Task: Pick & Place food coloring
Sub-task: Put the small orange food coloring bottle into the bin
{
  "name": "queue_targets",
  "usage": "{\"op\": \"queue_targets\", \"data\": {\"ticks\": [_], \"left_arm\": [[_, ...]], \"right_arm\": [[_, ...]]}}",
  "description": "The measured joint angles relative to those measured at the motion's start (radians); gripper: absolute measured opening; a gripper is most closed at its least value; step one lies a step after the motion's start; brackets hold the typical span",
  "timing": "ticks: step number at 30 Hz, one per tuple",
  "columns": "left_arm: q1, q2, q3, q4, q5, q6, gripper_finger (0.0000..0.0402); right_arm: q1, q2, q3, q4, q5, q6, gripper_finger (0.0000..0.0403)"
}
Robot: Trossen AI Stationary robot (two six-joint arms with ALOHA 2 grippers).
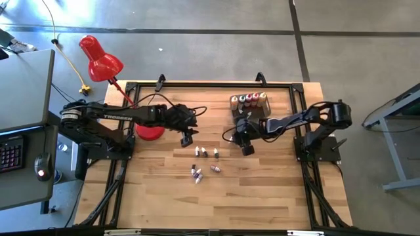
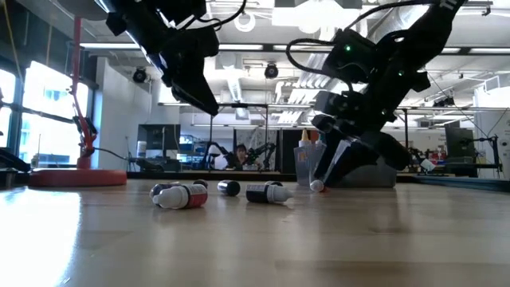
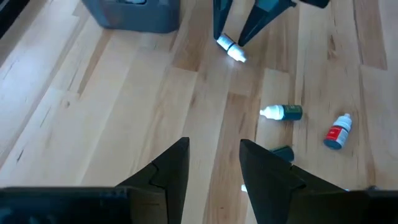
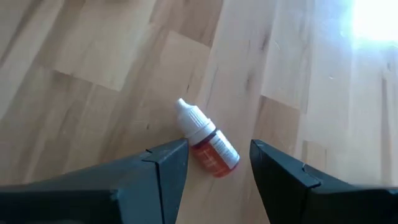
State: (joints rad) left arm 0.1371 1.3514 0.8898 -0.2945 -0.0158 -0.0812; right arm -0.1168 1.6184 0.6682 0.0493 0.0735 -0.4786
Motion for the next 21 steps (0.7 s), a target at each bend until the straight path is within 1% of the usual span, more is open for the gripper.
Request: {"op": "queue_targets", "data": {"ticks": [6,9,12,15,21], "left_arm": [[0.000,0.000,0.000,0.004,-0.002,0.005,0.0138],[0.000,0.000,0.000,0.005,-0.002,0.005,0.0138],[0.000,0.000,0.000,0.005,-0.003,0.007,0.0138],[0.000,0.000,0.000,0.005,-0.003,0.023,0.0138],[0.000,0.000,0.000,0.006,-0.005,0.026,0.0138]], "right_arm": [[-0.024,0.009,0.000,-0.015,-0.037,-0.001,0.0167],[-0.028,0.027,0.000,-0.013,-0.083,-0.019,0.0167],[-0.023,0.047,0.002,0.000,-0.091,-0.043,0.0163],[-0.016,0.061,0.003,-0.001,-0.087,-0.027,0.0147],[-0.004,0.060,0.002,-0.009,-0.076,0.062,0.0094]]}}
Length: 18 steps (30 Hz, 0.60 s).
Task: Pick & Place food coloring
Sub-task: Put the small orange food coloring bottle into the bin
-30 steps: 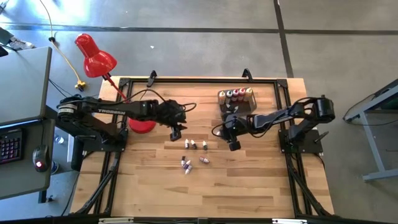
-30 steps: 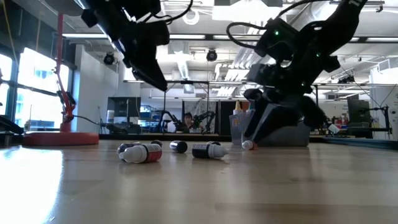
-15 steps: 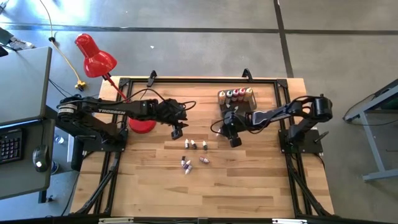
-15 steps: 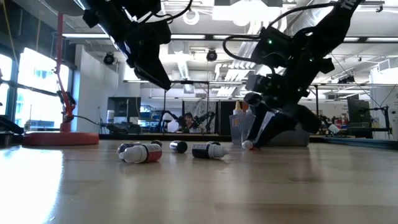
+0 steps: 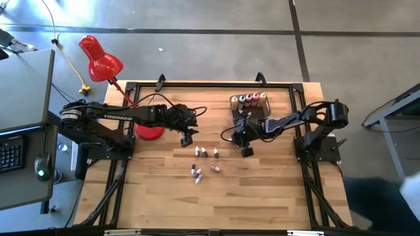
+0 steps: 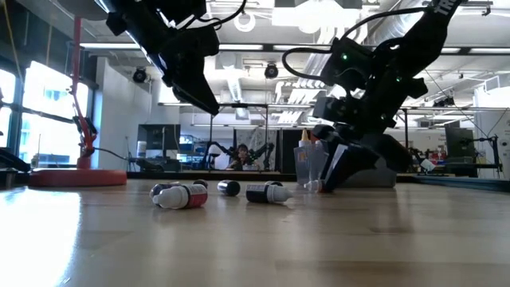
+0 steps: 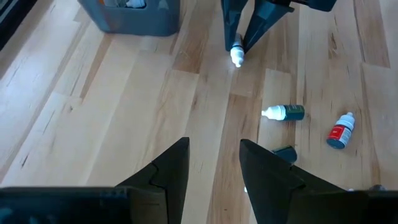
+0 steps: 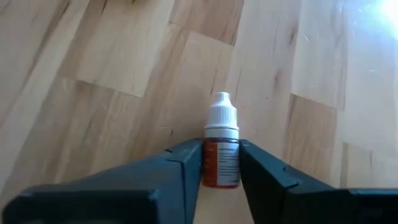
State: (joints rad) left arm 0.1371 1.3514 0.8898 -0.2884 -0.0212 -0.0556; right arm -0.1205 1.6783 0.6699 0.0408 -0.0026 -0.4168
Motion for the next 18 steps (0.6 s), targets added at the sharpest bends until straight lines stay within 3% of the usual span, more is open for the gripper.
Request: {"op": "queue_targets", "data": {"ticks": [5,10,18], "left_arm": [[0.000,0.000,0.000,0.000,0.000,0.001,0.0138],[0.000,0.000,0.000,0.002,0.000,0.001,0.0138],[0.000,0.000,0.000,0.002,0.001,0.001,0.0138]], "right_arm": [[0.017,-0.020,-0.002,0.015,0.003,0.113,0.0062],[0.034,-0.143,-0.006,-0.004,0.045,0.122,0.0067],[-0.017,-0.425,-0.003,-0.202,0.478,0.240,0.0072]]}}
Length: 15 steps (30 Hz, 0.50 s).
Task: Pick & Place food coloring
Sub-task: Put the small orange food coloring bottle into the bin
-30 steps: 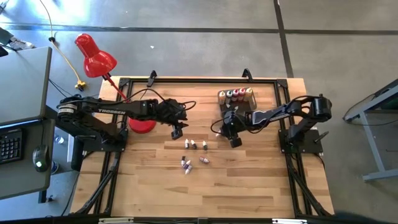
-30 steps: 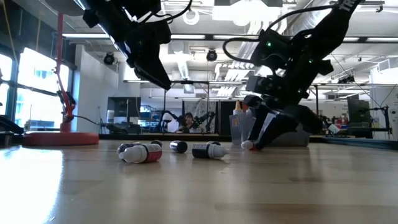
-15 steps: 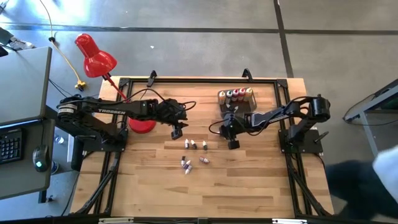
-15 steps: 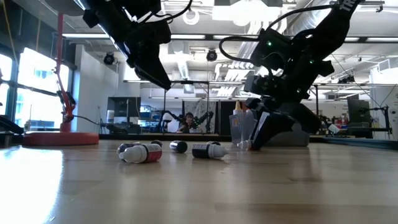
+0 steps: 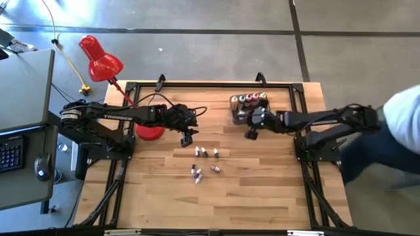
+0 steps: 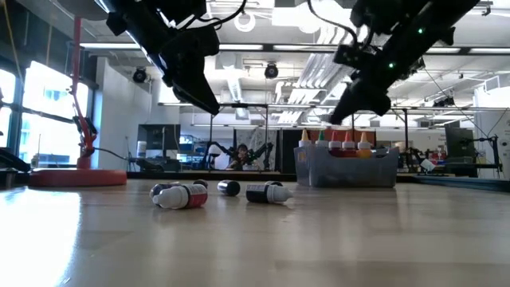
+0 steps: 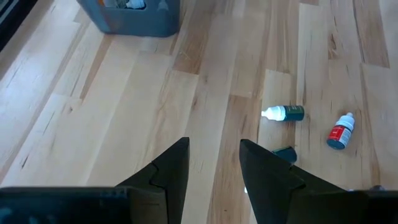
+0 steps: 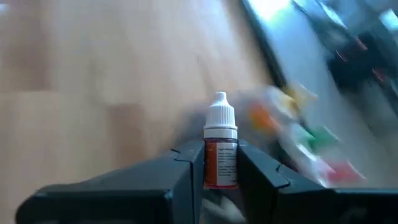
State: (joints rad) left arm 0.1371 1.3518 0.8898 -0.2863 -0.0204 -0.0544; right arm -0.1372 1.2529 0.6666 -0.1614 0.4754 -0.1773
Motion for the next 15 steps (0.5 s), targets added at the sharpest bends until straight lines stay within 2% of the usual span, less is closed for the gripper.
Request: {"op": "queue_targets", "data": {"ticks": [3,5,10,15], "left_arm": [[0.000,0.000,0.000,0.000,0.001,-0.002,0.0138],[0.000,0.000,0.000,-0.001,0.004,-0.003,0.0138],[0.000,0.000,0.000,-0.001,0.003,-0.002,0.0138],[0.000,0.000,0.000,-0.002,0.003,-0.003,0.0138]], "right_arm": [[-0.064,-0.032,-0.002,-0.126,0.015,0.123,0.0072],[-0.103,-0.035,-0.003,-0.170,-0.006,0.148,0.0073],[-0.156,-0.029,-0.003,-0.165,-0.058,0.103,0.0082],[-0.195,-0.028,-0.002,-0.165,-0.060,0.068,0.0118]]}}
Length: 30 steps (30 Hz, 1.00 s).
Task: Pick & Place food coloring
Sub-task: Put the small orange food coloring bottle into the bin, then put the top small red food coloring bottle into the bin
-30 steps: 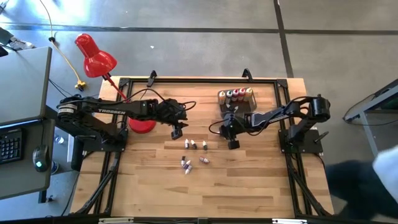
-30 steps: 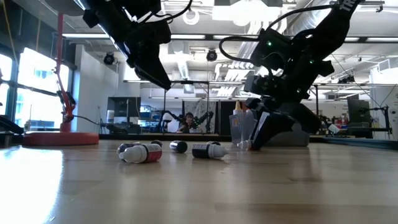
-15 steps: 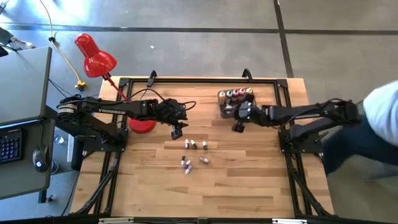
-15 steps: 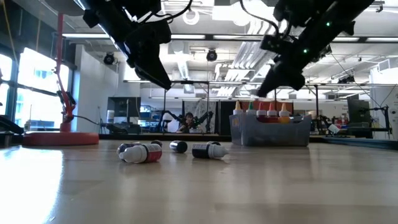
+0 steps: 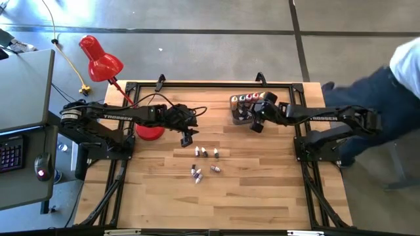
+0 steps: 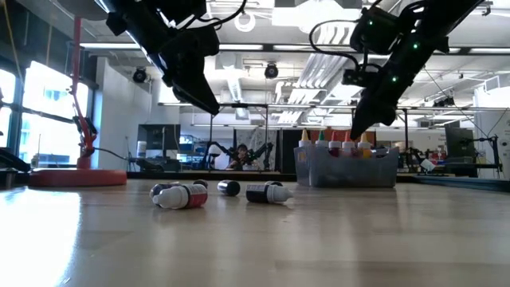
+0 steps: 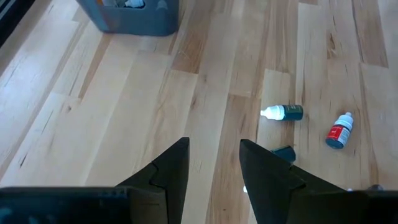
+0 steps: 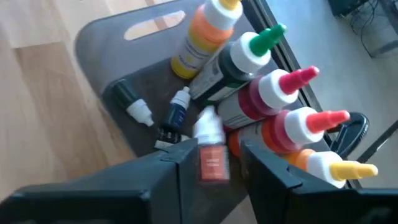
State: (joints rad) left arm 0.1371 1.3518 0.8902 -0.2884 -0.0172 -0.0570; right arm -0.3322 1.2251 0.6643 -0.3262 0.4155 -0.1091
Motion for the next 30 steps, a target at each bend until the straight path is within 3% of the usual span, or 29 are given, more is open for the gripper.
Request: {"op": "queue_targets", "data": {"ticks": [6,9,15,18,21,25,30], "left_arm": [[0.000,0.000,0.000,-0.006,0.003,-0.004,0.0138],[0.000,0.000,0.001,-0.018,-0.003,-0.078,0.0138],[0.000,0.040,0.002,-0.170,0.055,-0.156,0.0138],[-0.006,0.084,0.000,-0.207,0.131,-0.049,0.0138],[-0.045,0.122,0.001,-0.202,0.188,0.081,0.0138],[-0.125,0.175,0.000,-0.184,0.124,0.365,0.0138],[-0.202,0.233,0.001,-0.035,0.005,0.583,0.0138]], "right_arm": [[-0.023,0.000,0.000,0.008,0.015,-0.016,0.0149],[-0.017,0.000,0.000,0.044,0.023,-0.066,0.0153],[0.038,-0.001,0.000,0.198,0.020,-0.168,0.0153],[0.076,-0.001,0.000,0.256,0.001,-0.180,0.0153],[0.114,-0.001,0.001,0.287,-0.089,-0.133,0.0153],[0.176,-0.001,0.001,0.297,-0.200,-0.028,0.0154],[0.253,-0.001,0.001,0.293,-0.214,0.088,0.0154]]}}
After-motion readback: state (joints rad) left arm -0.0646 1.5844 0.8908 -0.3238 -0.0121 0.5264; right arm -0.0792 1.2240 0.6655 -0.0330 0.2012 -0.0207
